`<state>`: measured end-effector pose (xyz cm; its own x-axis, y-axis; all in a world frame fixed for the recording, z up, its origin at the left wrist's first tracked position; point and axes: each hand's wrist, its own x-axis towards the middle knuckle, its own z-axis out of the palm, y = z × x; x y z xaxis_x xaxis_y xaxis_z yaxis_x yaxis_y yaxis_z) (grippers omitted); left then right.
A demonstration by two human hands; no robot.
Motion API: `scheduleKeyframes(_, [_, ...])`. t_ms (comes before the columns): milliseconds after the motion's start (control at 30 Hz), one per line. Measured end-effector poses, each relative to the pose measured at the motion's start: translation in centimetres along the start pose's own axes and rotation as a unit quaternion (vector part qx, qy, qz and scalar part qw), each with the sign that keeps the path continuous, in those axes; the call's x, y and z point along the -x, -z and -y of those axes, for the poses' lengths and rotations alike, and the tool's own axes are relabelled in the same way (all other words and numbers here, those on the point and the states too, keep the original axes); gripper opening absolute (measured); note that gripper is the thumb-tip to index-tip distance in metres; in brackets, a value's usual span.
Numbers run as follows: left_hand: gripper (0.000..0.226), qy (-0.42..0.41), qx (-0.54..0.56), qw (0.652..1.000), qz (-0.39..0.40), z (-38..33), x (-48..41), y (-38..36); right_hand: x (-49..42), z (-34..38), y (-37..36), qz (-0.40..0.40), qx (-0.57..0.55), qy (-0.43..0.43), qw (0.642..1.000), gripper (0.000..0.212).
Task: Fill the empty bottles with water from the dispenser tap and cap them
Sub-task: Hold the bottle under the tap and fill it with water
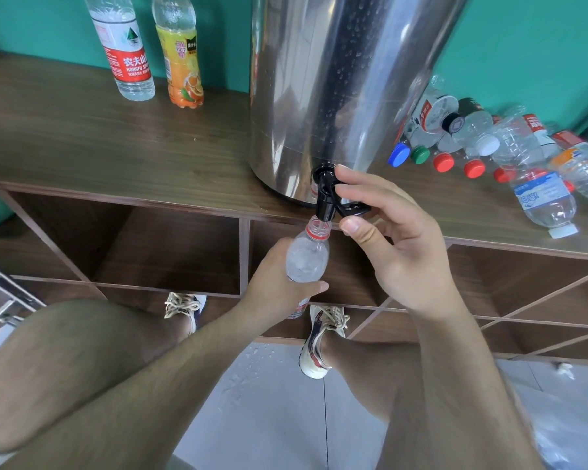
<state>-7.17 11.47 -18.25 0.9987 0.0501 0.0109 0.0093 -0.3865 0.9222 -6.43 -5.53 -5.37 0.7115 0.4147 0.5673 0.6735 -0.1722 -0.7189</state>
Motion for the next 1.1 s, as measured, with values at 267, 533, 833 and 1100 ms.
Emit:
scheduleKeyframes(267, [0.067,0.005,-0.011,1.0,0.002,0.01,-0.14,-0.08,0.01,-0.32,-0.1,-0.003,0.003,0.008,1.0,0.031])
scheduleKeyframes(533, [0.067,0.008,-0.017,1.0,0.001,0.03,-0.12,-0.06,0.04,-0.48,-0.25,-0.008,0.017,0.012,1.0,0.025])
scheduleKeyframes(833, [0.068,0.009,-0.026,1.0,-0.002,0.07,-0.12,-0.05,-0.14,-0.07,0.19,0.021,0.062,0.024,0.998,0.029])
scheduleKeyframes(1100, [0.068,0.011,-0.012,1.0,0.001,-0.02,-0.07,-0.04,-0.17,-0.89,-0.17,0.001,0.087,0.043,0.995,0.026])
